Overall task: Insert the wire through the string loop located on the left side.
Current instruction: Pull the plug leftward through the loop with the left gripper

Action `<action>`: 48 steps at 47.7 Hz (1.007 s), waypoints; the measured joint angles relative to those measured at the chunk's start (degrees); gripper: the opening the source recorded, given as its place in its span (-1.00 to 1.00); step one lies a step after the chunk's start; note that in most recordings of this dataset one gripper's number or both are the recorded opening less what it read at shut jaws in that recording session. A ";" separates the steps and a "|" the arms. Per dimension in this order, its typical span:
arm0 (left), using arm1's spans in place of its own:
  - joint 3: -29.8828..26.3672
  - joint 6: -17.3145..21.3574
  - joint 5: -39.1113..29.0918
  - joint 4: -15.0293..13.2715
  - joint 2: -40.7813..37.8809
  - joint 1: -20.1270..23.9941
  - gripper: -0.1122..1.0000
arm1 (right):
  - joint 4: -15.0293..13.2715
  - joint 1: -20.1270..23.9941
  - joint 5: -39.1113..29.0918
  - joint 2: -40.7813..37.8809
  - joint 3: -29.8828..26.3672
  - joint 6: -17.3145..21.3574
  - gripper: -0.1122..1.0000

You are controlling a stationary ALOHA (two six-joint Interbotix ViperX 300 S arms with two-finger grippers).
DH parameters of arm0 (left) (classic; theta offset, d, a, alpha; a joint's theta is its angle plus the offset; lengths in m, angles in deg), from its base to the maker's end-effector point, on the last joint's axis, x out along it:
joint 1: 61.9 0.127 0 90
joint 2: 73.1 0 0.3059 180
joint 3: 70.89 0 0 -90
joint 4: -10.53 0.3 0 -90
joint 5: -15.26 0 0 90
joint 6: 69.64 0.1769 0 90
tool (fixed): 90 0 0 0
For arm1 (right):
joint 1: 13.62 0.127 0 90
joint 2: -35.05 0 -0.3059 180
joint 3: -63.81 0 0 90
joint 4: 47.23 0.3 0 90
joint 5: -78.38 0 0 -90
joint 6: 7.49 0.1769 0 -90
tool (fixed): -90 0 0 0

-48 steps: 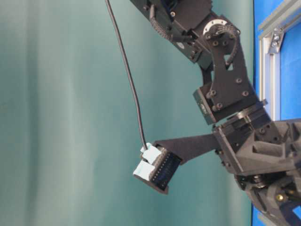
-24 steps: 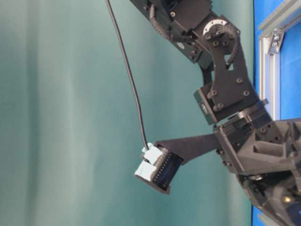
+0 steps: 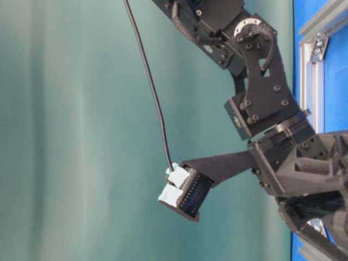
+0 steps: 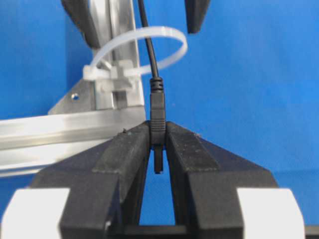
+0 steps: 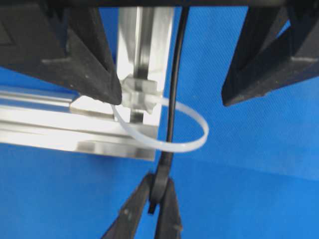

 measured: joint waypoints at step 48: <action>0.00 -9.76 -34.19 0.18 21.36 -0.18 -0.65 | 0.00 0.62 -0.97 0.18 0.35 0.00 0.88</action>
